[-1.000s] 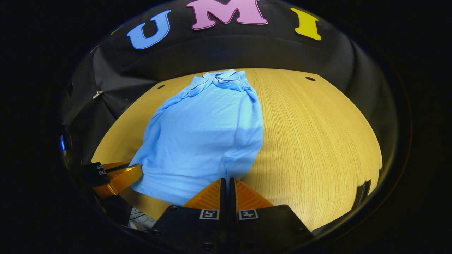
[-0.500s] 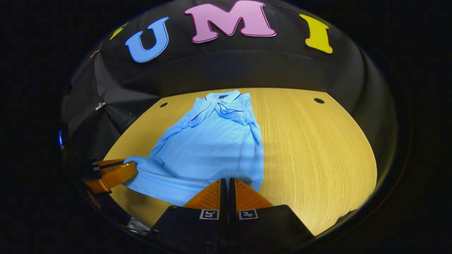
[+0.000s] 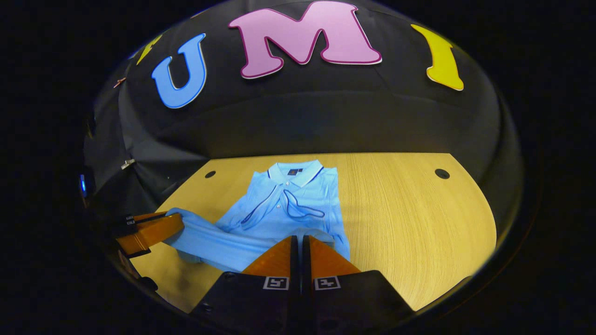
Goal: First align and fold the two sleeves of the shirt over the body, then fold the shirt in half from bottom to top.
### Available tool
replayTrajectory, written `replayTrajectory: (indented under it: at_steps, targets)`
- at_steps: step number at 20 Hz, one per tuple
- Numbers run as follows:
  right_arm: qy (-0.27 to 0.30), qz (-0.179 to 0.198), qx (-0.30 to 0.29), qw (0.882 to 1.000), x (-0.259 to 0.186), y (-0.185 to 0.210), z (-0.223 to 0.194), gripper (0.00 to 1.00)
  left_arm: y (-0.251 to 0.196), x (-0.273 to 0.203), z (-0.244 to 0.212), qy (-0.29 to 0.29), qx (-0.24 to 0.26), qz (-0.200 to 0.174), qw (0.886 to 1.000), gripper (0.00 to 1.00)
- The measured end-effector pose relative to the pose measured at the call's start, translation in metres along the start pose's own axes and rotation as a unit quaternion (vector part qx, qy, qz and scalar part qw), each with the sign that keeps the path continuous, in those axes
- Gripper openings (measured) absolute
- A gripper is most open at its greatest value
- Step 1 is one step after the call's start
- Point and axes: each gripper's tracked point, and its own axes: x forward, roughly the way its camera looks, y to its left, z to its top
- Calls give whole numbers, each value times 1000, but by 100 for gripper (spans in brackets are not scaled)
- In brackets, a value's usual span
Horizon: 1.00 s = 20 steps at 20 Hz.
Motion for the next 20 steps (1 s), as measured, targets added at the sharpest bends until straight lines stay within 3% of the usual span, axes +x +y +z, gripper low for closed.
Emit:
replayTrajectory:
  at_steps: [12, 16, 20]
  targets:
    - [-65, -15, -12, 998, 131, -25, 108, 5, 22, 151, 93, -48, 27, 9, 998, 6]
    - [-67, -30, -1, 997, 183, -38, 118, 5, 28, 208, 106, -56, 34, 7, 998, 6]
    - [-54, -37, 4, 998, 232, -47, 113, 5, 49, 260, 91, -35, -9, -5, 999, 6]
